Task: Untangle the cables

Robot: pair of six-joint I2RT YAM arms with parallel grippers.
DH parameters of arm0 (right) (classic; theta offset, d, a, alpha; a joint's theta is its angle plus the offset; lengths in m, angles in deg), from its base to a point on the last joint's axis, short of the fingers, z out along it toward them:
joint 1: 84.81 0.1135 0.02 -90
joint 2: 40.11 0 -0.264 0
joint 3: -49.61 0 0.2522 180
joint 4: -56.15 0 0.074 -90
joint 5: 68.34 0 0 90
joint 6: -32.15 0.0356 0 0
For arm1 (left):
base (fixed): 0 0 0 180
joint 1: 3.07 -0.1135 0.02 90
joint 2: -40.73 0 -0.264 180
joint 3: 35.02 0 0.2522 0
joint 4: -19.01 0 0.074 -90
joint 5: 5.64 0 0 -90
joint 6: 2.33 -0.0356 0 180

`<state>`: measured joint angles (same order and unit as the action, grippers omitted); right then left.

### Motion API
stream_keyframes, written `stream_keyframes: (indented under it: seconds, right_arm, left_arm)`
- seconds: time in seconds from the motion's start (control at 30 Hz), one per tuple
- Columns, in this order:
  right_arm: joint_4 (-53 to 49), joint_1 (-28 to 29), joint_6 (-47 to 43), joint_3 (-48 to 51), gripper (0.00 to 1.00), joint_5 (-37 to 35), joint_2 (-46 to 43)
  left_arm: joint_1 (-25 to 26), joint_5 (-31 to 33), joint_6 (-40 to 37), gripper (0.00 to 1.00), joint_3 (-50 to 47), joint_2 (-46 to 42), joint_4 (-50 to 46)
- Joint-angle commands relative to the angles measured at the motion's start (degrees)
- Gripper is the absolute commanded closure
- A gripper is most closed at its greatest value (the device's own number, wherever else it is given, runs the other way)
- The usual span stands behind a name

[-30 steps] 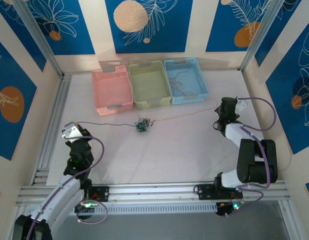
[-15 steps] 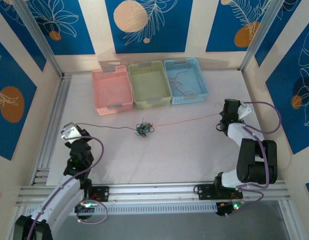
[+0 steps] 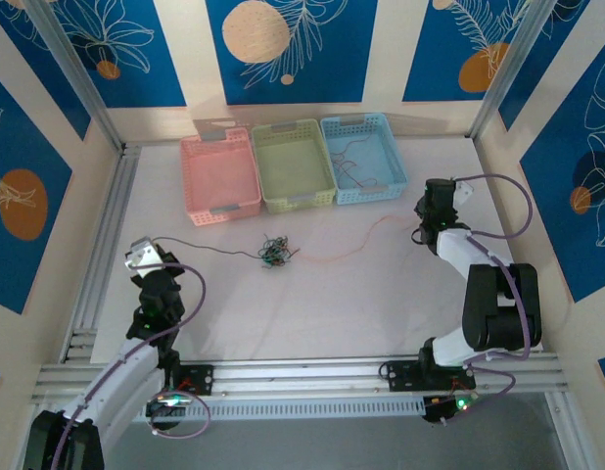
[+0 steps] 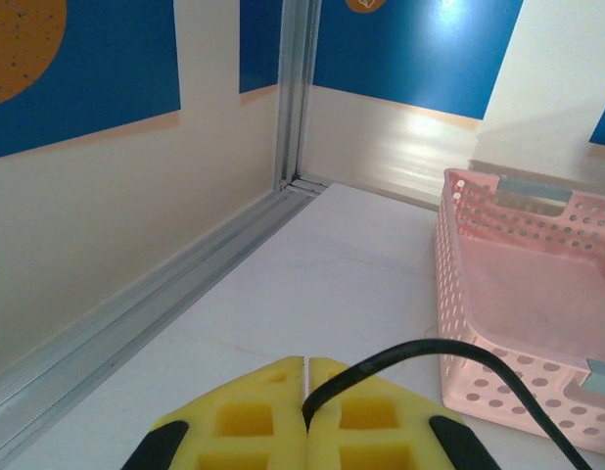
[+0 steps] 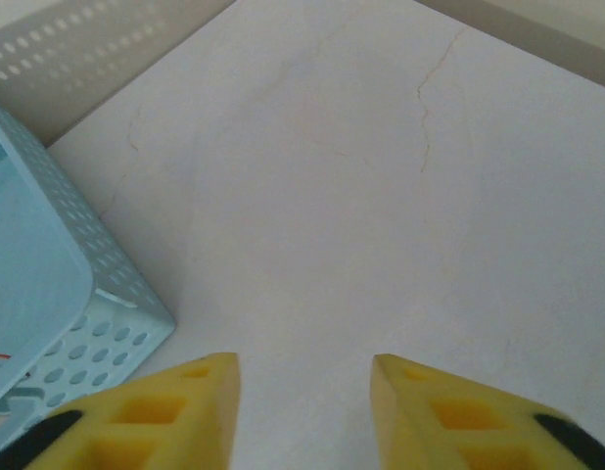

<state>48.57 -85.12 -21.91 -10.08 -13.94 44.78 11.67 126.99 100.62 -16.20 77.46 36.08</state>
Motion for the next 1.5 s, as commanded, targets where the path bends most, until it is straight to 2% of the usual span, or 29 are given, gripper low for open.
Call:
stream_keyframes:
  seconds: [0.0,0.13,0.2,0.3,0.4,0.53,0.63,0.93,1.23,1.47]
  right_arm:
    - [-1.46,0.72,-0.9,-2.06,0.54,-1.55,0.61]
    - [1.39,2.86,-4.5,-1.74,0.52,-2.07,-0.32]
    - [7.14,4.12,-8.77,-0.22,0.52,3.81,-0.79]
    - [15.12,6.86,-15.97,-0.3,0.53,21.06,1.17]
    - [15.28,11.61,-22.55,-4.36,0.55,37.74,5.29]
    - [6.8,17.81,-30.27,-11.67,0.56,57.11,11.27]
    - [-1.55,21.28,-35.7,-16.58,0.56,66.09,15.65]
    - [-22.8,29.1,-47.4,-29.48,0.61,68.47,27.77]
    - [-30.03,32.51,-54.96,-32.12,0.6,68.14,32.34]
    - [-30.52,33.85,-56.58,-32.73,0.59,65.73,34.48]
  left_arm:
    - [-0.68,-1.29,-1.24,1.0,0.64,0.02,1.89]
    - [-0.67,-1.72,-1.2,1.0,0.83,0.45,1.93]
    - [-0.67,-1.94,-1.33,1.0,0.91,0.67,1.95]
    - [-0.68,-2.2,-1.33,1.0,1.0,0.97,2.01]
    - [-0.68,-2.28,-1.33,1.0,1.09,1.15,2.05]
    - [-0.66,-2.44,-1.34,1.0,1.09,1.09,2.12]
    - [-0.67,-2.53,-1.35,1.0,1.08,1.15,2.07]
    - [-0.63,-2.64,-1.32,1.0,1.09,1.24,2.18]
    - [-0.68,-2.91,-1.32,1.0,1.08,1.41,2.2]
    - [-0.68,-2.86,-1.3,1.0,1.03,1.37,2.2]
